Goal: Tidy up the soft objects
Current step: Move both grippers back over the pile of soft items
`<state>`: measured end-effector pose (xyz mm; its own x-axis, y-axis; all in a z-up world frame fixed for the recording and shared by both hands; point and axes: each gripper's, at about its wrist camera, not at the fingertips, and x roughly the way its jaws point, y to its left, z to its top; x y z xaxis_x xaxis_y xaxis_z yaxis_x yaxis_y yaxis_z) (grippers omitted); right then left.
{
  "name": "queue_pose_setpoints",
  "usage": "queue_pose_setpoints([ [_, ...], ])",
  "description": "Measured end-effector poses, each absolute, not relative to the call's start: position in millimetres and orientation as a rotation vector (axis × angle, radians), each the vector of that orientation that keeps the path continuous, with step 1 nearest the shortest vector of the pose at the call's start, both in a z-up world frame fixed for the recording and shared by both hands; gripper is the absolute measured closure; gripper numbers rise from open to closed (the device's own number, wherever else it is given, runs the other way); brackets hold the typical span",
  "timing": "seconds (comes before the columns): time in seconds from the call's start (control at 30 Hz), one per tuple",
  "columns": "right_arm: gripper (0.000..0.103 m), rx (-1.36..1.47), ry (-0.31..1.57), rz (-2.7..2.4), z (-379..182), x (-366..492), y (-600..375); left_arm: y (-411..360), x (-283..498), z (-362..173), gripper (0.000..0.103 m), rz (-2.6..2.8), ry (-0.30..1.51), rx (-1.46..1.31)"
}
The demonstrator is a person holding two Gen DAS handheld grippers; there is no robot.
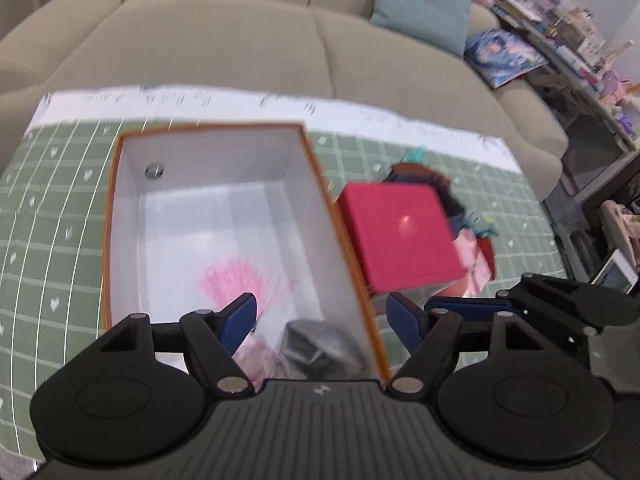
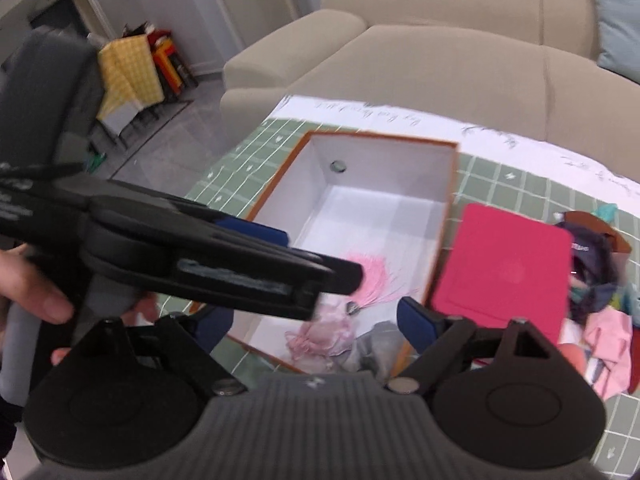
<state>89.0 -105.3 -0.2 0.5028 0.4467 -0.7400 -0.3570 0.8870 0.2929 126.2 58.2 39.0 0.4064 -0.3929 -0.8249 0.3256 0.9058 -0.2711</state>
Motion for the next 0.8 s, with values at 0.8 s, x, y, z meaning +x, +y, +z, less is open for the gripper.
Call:
queue_pose_setpoints([
  [0.8, 0.031, 0.242, 0.788, -0.103, -103.5, 54.3, -383.4, -149.8, 63.2, -8.2, 0.015, -0.807, 0.826, 0.214],
])
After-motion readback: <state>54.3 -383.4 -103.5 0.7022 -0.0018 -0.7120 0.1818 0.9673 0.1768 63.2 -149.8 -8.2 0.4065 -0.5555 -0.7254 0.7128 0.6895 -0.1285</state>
